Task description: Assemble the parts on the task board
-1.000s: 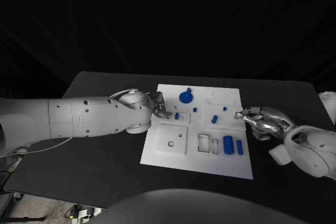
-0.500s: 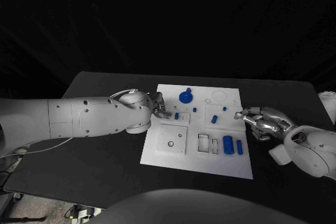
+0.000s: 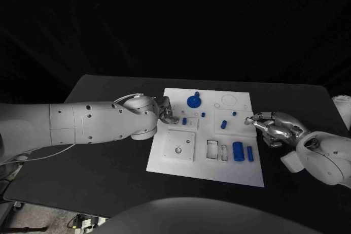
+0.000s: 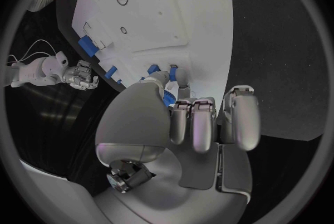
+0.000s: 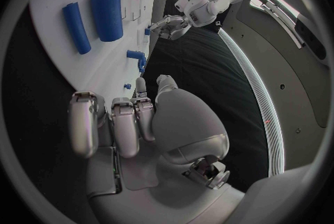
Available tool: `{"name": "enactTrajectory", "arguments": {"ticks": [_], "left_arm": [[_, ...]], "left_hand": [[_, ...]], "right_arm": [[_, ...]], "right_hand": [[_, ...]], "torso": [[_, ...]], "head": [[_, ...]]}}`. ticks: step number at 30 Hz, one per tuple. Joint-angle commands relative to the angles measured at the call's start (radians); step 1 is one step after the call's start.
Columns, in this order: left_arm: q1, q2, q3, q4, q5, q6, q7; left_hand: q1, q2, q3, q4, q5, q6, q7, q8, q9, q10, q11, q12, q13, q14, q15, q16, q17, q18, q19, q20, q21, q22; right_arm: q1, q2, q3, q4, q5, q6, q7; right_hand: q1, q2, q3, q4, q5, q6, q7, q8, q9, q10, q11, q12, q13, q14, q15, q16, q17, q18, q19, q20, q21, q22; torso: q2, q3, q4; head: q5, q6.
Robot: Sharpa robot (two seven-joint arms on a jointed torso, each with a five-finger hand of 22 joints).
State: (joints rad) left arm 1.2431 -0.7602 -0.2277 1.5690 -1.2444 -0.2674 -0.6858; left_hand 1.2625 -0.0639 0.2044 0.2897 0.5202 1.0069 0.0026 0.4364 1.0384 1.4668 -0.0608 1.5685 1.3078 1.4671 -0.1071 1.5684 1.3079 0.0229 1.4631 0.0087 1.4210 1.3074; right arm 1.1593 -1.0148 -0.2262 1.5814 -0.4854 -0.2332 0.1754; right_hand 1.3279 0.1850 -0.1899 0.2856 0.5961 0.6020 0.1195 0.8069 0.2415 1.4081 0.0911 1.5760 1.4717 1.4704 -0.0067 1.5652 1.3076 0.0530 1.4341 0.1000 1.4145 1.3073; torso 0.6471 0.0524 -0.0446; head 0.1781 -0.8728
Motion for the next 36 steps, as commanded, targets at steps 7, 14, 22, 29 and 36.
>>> {"name": "enactTrajectory", "arguments": {"ticks": [7, 14, 22, 29, 36], "left_arm": [[0.002, -0.018, 0.007, 0.021, 0.017, -0.018, 0.045], [0.009, -0.027, 0.012, 0.029, 0.052, -0.007, 0.067], [0.049, -0.038, 0.014, 0.033, 0.11, 0.054, 0.078], [0.083, -0.043, 0.014, 0.025, 0.136, 0.192, 0.05], [0.094, -0.036, 0.014, 0.015, 0.138, 0.265, 0.025]], "left_hand": [[0.001, -0.015, 0.011, 0.0, 0.006, 0.01, -0.005, -0.001, 0.001, 0.104, -0.005, 0.002, 0.263, 0.104, -0.004, 0.002, 0.263, 0.009, 0.048, -0.005, 0.003, 0.221], [-0.003, -0.021, 0.016, 0.001, 0.004, 0.013, -0.005, 0.0, 0.002, 0.104, -0.005, 0.002, 0.263, 0.104, -0.004, 0.002, 0.263, 0.009, 0.048, -0.005, 0.004, 0.221], [-0.004, -0.023, 0.026, 0.001, 0.006, 0.017, -0.007, 0.001, 0.001, 0.104, -0.006, 0.002, 0.263, 0.104, -0.005, 0.002, 0.263, 0.009, 0.049, -0.006, 0.005, 0.221], [0.02, -0.04, 0.093, -0.002, 0.005, 0.027, -0.01, 0.0, 0.002, 0.104, -0.01, 0.002, 0.263, 0.104, -0.008, 0.002, 0.263, 0.009, 0.05, -0.009, 0.005, 0.222], [0.007, -0.072, 0.171, 0.0, -0.027, 0.036, -0.009, -0.003, 0.002, 0.104, -0.009, 0.002, 0.263, 0.104, -0.008, 0.002, 0.263, 0.009, 0.05, -0.009, 0.005, 0.222]], "right_arm": [[-0.002, 0.001, 0.0, 0.0, -0.007, 0.019, 0.001], [-0.002, 0.002, 0.0, -0.001, -0.007, 0.021, -0.003], [-0.002, 0.001, 0.0, -0.001, -0.007, 0.02, -0.005], [-0.002, 0.001, 0.0, 0.001, -0.007, 0.019, -0.009], [-0.002, 0.0, 0.0, 0.001, -0.007, 0.02, -0.01]], "right_hand": [[0.008, -0.001, 0.007, 0.002, 0.004, 0.007, -0.003, -0.006, -0.002, 0.163, -0.046, -0.005, 0.099, 0.093, -0.004, 0.0, 0.249, -0.003, -0.007, 0.002, -0.006, 0.197], [0.011, -0.001, 0.009, 0.001, 0.005, 0.007, -0.003, -0.006, -0.002, 0.163, -0.046, -0.005, 0.099, 0.093, -0.004, 0.0, 0.249, -0.002, -0.007, 0.002, -0.006, 0.197], [0.015, -0.003, 0.012, 0.0, 0.005, 0.007, -0.004, -0.006, -0.001, 0.163, -0.046, -0.005, 0.099, 0.093, -0.005, 0.0, 0.248, -0.002, -0.007, 0.002, -0.007, 0.196], [0.018, -0.004, 0.014, -0.001, 0.005, 0.007, -0.004, -0.006, -0.001, 0.163, -0.047, -0.005, 0.099, 0.093, -0.005, 0.0, 0.248, -0.002, -0.007, 0.002, -0.007, 0.196], [0.021, -0.006, 0.016, -0.002, 0.006, 0.008, -0.004, -0.006, -0.001, 0.163, -0.047, -0.005, 0.099, 0.092, -0.005, 0.0, 0.248, -0.002, -0.008, 0.001, -0.007, 0.196]], "torso": [[0.0, 0.0009, -0.0004], [0.0, 0.0005, -0.0005], [0.0, 0.0015, -0.0018], [0.0, 0.0019, -0.0014], [0.0, -0.0003, -0.0002]], "head": [[-0.003, 0.0], [-0.005, 0.0], [-0.007, 0.0], [-0.009, 0.0], [-0.015, 0.0]]}}
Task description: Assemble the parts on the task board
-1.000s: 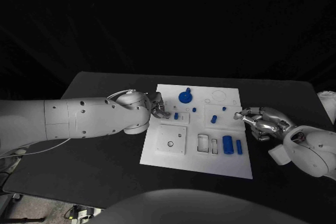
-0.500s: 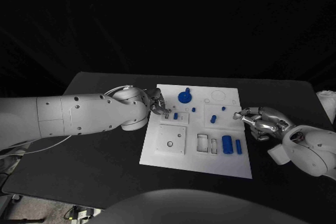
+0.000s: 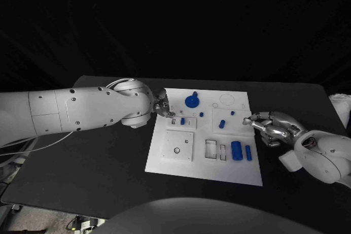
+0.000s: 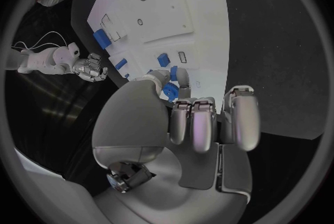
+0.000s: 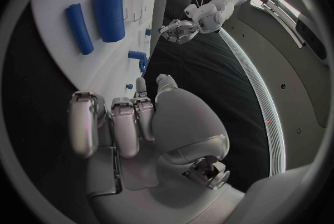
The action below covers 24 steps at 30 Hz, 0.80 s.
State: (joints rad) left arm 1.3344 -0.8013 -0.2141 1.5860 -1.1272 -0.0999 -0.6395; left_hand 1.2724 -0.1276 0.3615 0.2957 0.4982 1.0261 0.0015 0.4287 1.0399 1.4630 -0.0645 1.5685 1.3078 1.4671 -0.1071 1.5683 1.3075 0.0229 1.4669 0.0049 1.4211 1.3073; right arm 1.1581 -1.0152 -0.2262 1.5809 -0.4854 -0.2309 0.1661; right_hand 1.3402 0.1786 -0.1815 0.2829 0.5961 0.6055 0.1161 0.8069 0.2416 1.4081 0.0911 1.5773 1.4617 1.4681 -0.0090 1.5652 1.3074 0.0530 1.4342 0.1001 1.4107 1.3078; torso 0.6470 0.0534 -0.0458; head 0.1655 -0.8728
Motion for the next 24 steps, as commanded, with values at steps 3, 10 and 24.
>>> {"name": "enactTrajectory", "arguments": {"ticks": [3, 10, 24], "left_arm": [[0.007, 0.013, 0.001, -0.008, 0.018, 0.111, -0.029], [0.016, 0.025, 0.001, -0.016, -0.001, 0.105, -0.03], [0.012, 0.053, -0.011, -0.038, -0.034, 0.101, -0.008]], "left_hand": [[-0.016, -0.013, 0.024, -0.005, -0.011, 0.019, -0.007, 0.004, 0.001, 0.108, -0.005, 0.002, 0.263, 0.104, -0.008, 0.002, 0.263, 0.009, 0.046, -0.005, 0.005, 0.222], [-0.037, -0.015, 0.036, -0.004, -0.017, 0.022, -0.007, 0.004, 0.001, 0.108, -0.005, 0.002, 0.263, 0.104, -0.007, 0.002, 0.263, 0.009, 0.046, -0.005, 0.005, 0.222], [-0.077, -0.015, 0.06, -0.005, -0.074, 0.012, -0.003, -0.002, 0.005, 0.108, -0.001, 0.002, 0.263, 0.104, -0.005, 0.002, 0.263, 0.01, 0.043, -0.003, -0.003, 0.22]], "right_arm": [[-0.001, 0.0, 0.0, 0.002, -0.007, 0.018, -0.002], [-0.001, 0.002, 0.0, 0.002, -0.007, 0.02, -0.003], [-0.001, 0.007, 0.0, 0.0, -0.007, 0.023, -0.003]], "right_hand": [[0.01, 0.0, 0.008, 0.001, 0.006, 0.004, -0.001, -0.006, -0.001, 0.163, -0.047, -0.006, 0.109, 0.095, -0.003, 0.0, 0.248, -0.002, -0.008, 0.001, -0.004, 0.196], [0.011, 0.0, 0.009, 0.001, 0.007, 0.004, -0.001, -0.006, -0.001, 0.163, -0.047, -0.006, 0.109, 0.095, -0.003, 0.0, 0.248, -0.002, -0.008, 0.001, -0.004, 0.196], [0.014, -0.002, 0.011, 0.001, 0.008, 0.004, -0.001, -0.006, -0.001, 0.163, -0.047, -0.006, 0.109, 0.094, -0.003, 0.0, 0.247, -0.002, -0.009, 0.001, -0.005, 0.195]], "torso": [[0.001, -0.0013, 0.0013], [0.001, 0.0, 0.0012], [0.001, -0.0003, 0.0017]], "head": [[-0.003, 0.0], [0.001, 0.0], [0.008, 0.0]]}}
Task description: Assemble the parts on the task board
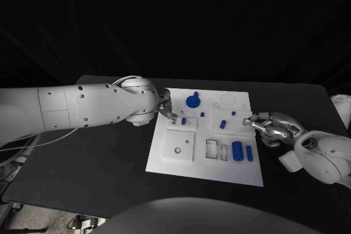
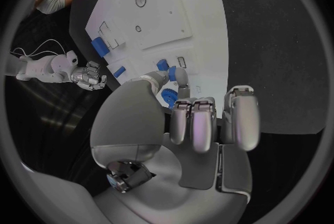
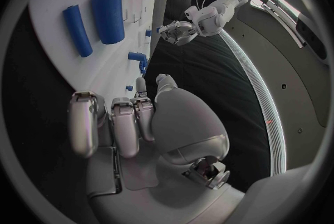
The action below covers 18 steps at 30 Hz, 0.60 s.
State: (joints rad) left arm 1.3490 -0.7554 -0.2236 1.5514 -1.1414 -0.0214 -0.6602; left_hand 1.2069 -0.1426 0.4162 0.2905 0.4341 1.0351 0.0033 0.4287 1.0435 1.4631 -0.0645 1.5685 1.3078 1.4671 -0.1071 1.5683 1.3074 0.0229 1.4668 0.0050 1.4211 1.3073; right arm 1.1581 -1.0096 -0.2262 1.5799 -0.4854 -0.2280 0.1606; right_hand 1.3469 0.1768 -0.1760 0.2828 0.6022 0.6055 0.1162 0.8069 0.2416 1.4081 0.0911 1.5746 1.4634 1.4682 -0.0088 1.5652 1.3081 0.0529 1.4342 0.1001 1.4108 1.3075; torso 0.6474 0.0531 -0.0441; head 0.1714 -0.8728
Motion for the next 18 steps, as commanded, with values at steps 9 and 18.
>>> {"name": "enactTrajectory", "arguments": {"ticks": [9, 18], "left_arm": [[-0.017, 0.023, -0.004, -0.017, -0.037, 0.005, 0.035], [-0.022, 0.03, -0.005, -0.025, -0.044, 0.003, 0.046]], "left_hand": [[-0.033, 0.003, 0.007, 0.002, -0.038, 0.0, -0.002, -0.003, 0.003, 0.108, 0.001, 0.002, 0.263, 0.104, -0.002, 0.002, 0.263, 0.01, 0.043, -0.001, -0.003, 0.22], [-0.034, 0.003, 0.007, 0.001, -0.039, 0.0, -0.002, -0.003, 0.003, 0.108, 0.001, 0.002, 0.263, 0.104, -0.002, 0.002, 0.263, 0.01, 0.042, -0.001, -0.005, 0.219]], "right_arm": [[-0.001, 0.001, 0.0, 0.001, -0.007, 0.02, 0.004], [-0.002, 0.001, 0.0, 0.001, -0.007, 0.021, 0.004]], "right_hand": [[0.008, 0.0, 0.006, 0.001, 0.003, 0.004, -0.001, -0.006, -0.001, 0.163, -0.047, -0.004, 0.107, 0.094, -0.003, -0.001, 0.246, -0.002, -0.009, 0.001, -0.005, 0.196], [0.008, 0.0, 0.006, 0.001, 0.003, 0.004, -0.001, -0.006, -0.001, 0.163, -0.047, -0.004, 0.107, 0.094, -0.003, -0.001, 0.246, -0.002, -0.009, 0.001, -0.005, 0.196]], "torso": [[0.0, -0.0006, -0.0007], [-0.001, -0.0002, -0.0006]], "head": [[0.001, 0.0], [0.002, 0.0]]}}
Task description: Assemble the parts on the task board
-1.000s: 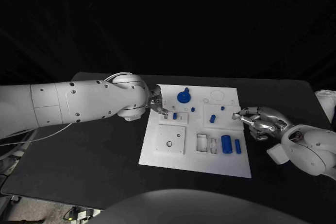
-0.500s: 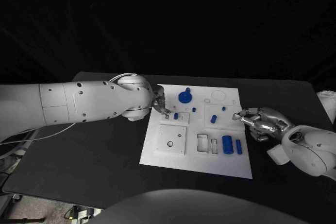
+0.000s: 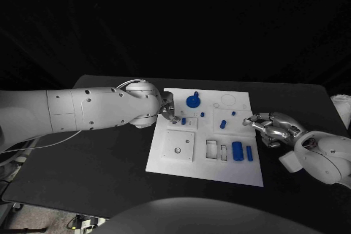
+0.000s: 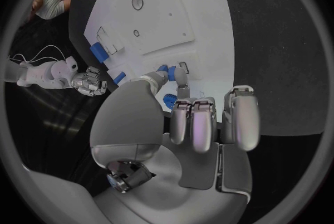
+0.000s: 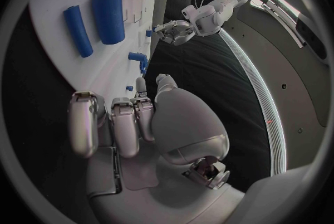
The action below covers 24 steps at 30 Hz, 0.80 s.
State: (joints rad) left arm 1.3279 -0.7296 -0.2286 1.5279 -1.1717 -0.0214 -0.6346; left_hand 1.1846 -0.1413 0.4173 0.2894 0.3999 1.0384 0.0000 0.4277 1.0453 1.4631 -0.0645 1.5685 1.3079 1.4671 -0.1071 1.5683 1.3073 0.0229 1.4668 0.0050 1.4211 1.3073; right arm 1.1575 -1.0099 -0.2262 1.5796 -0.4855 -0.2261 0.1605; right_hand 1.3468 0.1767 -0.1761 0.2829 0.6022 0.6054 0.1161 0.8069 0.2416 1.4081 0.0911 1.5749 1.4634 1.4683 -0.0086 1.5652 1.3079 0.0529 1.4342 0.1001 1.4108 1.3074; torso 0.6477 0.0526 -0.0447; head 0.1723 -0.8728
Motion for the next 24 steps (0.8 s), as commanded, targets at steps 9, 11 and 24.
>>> {"name": "enactTrajectory", "arguments": {"ticks": [9, 11, 24], "left_arm": [[-0.005, 0.008, 0.0, -0.009, -0.018, 0.013, 0.016], [-0.006, 0.007, 0.0, -0.011, -0.02, 0.013, 0.016], [-0.006, 0.006, 0.0, -0.017, -0.025, 0.027, 0.006]], "left_hand": [[-0.01, -0.002, 0.006, -0.001, -0.009, -0.006, 0.0, -0.004, 0.002, 0.108, 0.001, 0.002, 0.263, 0.104, -0.002, 0.002, 0.263, 0.011, 0.042, -0.001, -0.006, 0.219], [-0.01, -0.002, 0.006, -0.001, -0.009, -0.007, 0.0, -0.004, 0.002, 0.108, 0.001, 0.002, 0.263, 0.104, -0.002, 0.002, 0.263, 0.011, 0.042, -0.001, -0.006, 0.219], [-0.005, -0.005, 0.008, -0.004, -0.012, -0.007, 0.0, -0.004, 0.003, 0.108, 0.001, 0.002, 0.263, 0.104, -0.002, 0.002, 0.263, 0.011, 0.041, 0.0, -0.007, 0.219]], "right_arm": [[-0.002, 0.0, 0.0, 0.001, -0.007, 0.021, 0.003], [-0.002, -0.001, 0.0, 0.002, -0.007, 0.021, 0.003], [-0.003, -0.001, 0.0, 0.001, -0.007, 0.023, 0.001]], "right_hand": [[0.009, 0.0, 0.007, 0.001, 0.003, 0.004, -0.001, -0.006, -0.001, 0.163, -0.047, -0.004, 0.107, 0.094, -0.003, -0.001, 0.246, -0.002, -0.009, 0.001, -0.006, 0.195], [0.009, 0.0, 0.007, 0.001, 0.003, 0.004, -0.001, -0.006, -0.001, 0.163, -0.047, -0.004, 0.107, 0.094, -0.003, -0.001, 0.246, -0.002, -0.009, 0.001, -0.006, 0.195], [0.009, 0.0, 0.007, 0.001, 0.003, 0.004, -0.001, -0.006, -0.001, 0.163, -0.047, -0.004, 0.107, 0.094, -0.003, -0.001, 0.246, -0.002, -0.009, 0.001, -0.006, 0.195]], "torso": [[0.0, -0.0003, -0.0003], [0.0, -0.0004, -0.0004], [-0.001, 0.0003, 0.0]], "head": [[0.0, 0.0], [0.001, 0.0], [0.005, 0.0]]}}
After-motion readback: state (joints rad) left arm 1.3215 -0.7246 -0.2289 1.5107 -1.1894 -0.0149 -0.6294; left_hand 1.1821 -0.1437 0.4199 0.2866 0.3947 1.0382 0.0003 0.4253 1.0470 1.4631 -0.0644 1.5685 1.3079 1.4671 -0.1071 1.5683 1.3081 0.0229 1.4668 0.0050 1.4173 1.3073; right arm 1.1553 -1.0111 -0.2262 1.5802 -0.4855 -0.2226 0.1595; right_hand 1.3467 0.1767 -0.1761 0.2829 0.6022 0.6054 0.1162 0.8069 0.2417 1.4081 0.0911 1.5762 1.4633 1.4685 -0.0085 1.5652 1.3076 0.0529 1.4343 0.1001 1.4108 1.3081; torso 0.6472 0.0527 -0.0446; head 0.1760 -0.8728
